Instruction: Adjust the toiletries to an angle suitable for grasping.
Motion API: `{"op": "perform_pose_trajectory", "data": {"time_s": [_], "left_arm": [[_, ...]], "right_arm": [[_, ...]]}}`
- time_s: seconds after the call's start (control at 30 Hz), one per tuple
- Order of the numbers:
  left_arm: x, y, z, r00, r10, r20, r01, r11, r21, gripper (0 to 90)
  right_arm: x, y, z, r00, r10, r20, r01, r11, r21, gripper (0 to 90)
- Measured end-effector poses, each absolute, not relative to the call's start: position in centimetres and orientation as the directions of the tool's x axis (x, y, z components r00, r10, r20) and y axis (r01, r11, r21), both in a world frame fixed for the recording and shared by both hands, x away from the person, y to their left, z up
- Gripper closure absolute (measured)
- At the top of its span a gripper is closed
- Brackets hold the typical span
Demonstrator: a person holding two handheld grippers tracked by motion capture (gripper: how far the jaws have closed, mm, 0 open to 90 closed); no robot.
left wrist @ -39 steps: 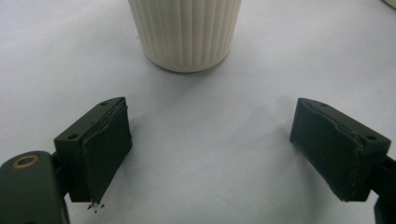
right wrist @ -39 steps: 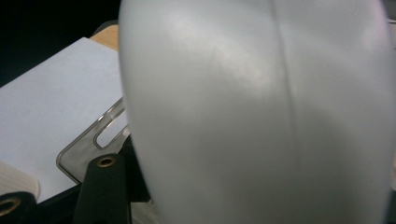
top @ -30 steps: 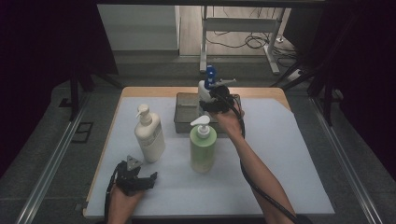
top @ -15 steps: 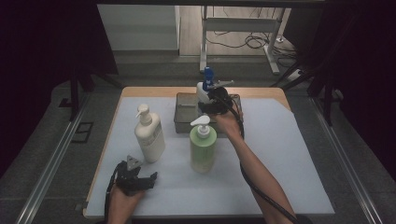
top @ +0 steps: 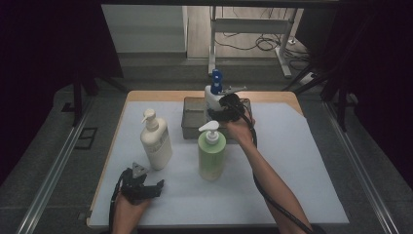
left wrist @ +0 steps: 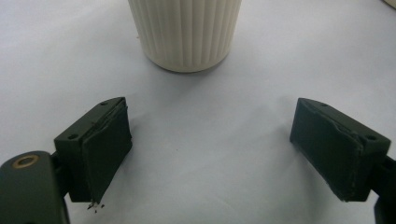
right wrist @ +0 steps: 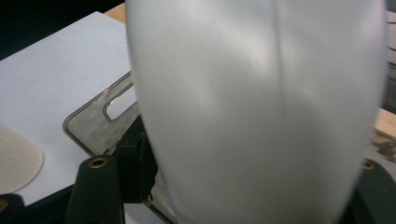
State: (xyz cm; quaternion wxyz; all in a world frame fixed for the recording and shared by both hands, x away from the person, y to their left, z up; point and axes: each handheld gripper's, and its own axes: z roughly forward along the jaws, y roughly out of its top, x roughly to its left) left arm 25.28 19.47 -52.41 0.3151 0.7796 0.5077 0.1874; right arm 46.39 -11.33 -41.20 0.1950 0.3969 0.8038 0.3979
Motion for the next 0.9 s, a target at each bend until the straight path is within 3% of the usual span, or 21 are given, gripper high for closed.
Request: {"op": "perform_pose_trajectory", "data": {"time_s": [0.63,0.9], "left_arm": [[25.3,19.5,-52.4,0.414,0.910,-0.028,0.673,-0.286,0.682,12.1],[25.3,19.4,-52.4,0.413,0.910,-0.027,0.673,-0.286,0.682,12.1]], "right_arm": [[44.5,-14.9,-41.8,-0.644,0.762,0.068,0.498,0.350,0.794,39.0],[44.1,-16.3,-41.9,-0.637,0.767,0.078,0.512,0.346,0.786,48.6]]}}
